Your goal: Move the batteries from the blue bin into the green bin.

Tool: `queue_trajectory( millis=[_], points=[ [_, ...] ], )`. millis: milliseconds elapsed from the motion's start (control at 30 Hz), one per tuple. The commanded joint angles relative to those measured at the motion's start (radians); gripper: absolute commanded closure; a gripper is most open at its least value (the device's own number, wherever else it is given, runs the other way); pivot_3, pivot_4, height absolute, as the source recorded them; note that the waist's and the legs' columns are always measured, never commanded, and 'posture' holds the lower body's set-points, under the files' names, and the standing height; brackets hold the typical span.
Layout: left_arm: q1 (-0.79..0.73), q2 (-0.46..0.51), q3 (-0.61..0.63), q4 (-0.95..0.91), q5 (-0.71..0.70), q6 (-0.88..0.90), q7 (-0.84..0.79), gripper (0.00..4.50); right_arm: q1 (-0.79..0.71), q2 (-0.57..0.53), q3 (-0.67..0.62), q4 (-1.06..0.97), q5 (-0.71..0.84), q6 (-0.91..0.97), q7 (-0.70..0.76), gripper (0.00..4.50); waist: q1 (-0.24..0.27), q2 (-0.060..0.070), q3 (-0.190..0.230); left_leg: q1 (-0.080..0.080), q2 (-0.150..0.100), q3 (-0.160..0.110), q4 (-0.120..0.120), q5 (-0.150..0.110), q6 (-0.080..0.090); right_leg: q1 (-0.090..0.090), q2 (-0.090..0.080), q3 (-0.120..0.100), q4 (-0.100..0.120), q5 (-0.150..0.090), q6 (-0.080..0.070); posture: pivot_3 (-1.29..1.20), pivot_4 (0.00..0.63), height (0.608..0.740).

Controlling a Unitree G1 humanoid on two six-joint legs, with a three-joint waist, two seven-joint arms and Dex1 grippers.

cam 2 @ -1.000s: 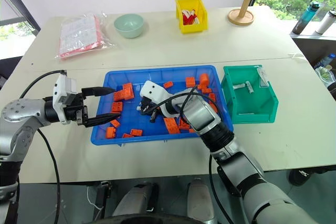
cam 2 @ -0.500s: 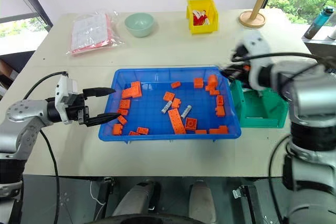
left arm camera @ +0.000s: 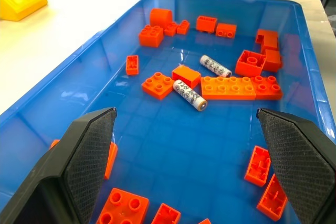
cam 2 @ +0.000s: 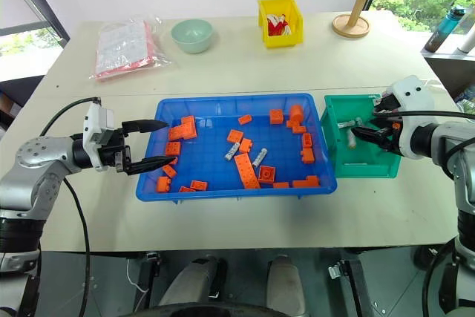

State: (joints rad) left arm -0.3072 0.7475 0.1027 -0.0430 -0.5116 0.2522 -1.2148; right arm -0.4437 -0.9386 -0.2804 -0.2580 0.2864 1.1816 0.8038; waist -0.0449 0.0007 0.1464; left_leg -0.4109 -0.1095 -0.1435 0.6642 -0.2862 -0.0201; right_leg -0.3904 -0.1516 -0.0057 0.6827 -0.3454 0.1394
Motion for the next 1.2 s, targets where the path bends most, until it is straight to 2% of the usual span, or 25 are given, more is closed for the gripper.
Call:
queue_trajectory(
  millis=[33, 133, 267, 333, 400, 633, 867, 1200],
  points=[
    [-0.008, 0.011, 0.022, -0.041, -0.013, 0.004, 0.007, 0.00, -0.179, 0.051, 0.084, -0.011, 0.051, -0.053, -0.003, 1.62, -0.007, 0.000, 0.000, 0.000, 0.001, 0.002, 0.000, 0.000, 0.000, -0.001, 0.000, 0.000, 0.000, 0.000, 0.000, 0.00, 0.150, 0.719],
    [-0.015, 0.014, 0.023, -0.042, -0.011, 0.011, 0.009, 0.00, -0.295, 0.150, 0.221, -0.010, 0.069, -0.075, -0.002, 1.62, -0.016, 0.000, 0.000, 0.002, 0.003, 0.003, -0.001, 0.000, 0.000, -0.001, 0.001, 0.000, 0.000, 0.000, 0.000, 0.00, 0.150, 0.719],
    [-0.020, 0.015, 0.024, -0.048, -0.012, 0.018, 0.015, 0.00, -0.344, 0.311, 0.380, 0.010, 0.063, -0.084, -0.043, 1.62, -0.014, -0.001, -0.001, 0.001, 0.002, 0.001, -0.001, 0.000, 0.000, -0.001, 0.000, 0.000, 0.001, 0.000, 0.000, 0.00, 0.150, 0.719],
    [-0.018, 0.016, 0.024, -0.058, -0.014, 0.023, 0.020, 0.00, -0.333, 0.363, 0.451, 0.002, 0.054, -0.079, -0.060, 0.69, -0.008, -0.001, -0.001, 0.000, 0.001, 0.000, -0.001, 0.000, 0.000, -0.001, 0.000, 0.000, 0.002, 0.000, 0.000, 0.00, 0.150, 0.719],
    [-0.008, 0.017, 0.026, -0.073, -0.017, 0.028, 0.024, 0.00, -0.315, 0.410, 0.510, -0.016, 0.049, -0.058, -0.088, 0.09, -0.001, -0.001, -0.001, 0.000, 0.000, -0.001, 0.000, 0.000, 0.000, -0.002, 0.000, 0.000, 0.002, 0.000, 0.000, 0.00, 0.150, 0.719],
    [0.026, 0.035, 0.046, -0.110, -0.027, 0.048, 0.029, 0.00, -0.296, 0.504, 0.548, -0.037, 0.080, 0.013, -0.148, 0.09, -0.001, -0.001, -0.001, 0.000, 0.000, -0.001, 0.000, 0.000, 0.000, -0.002, 0.000, 0.000, 0.001, 0.000, 0.000, 0.00, 0.150, 0.719],
    [0.031, 0.042, 0.054, -0.113, -0.031, 0.051, 0.033, 0.00, -0.288, 0.526, 0.593, 0.018, 0.052, -0.003, -0.192, 0.09, -0.002, -0.001, -0.001, 0.000, 0.000, -0.001, 0.000, 0.000, 0.000, -0.003, 0.000, 0.000, 0.001, 0.000, 0.000, 0.00, 0.150, 0.719],
    [-0.002, 0.040, 0.046, -0.090, -0.025, 0.046, 0.034, 0.00, -0.235, 0.540, 0.598, -0.006, 0.050, 0.026, -0.238, 0.09, -0.003, -0.002, -0.001, 0.000, 0.000, -0.001, 0.000, 0.000, 0.000, -0.003, 0.000, 0.000, 0.001, 0.000, 0.000, 0.00, 0.150, 0.719]
  ],
)
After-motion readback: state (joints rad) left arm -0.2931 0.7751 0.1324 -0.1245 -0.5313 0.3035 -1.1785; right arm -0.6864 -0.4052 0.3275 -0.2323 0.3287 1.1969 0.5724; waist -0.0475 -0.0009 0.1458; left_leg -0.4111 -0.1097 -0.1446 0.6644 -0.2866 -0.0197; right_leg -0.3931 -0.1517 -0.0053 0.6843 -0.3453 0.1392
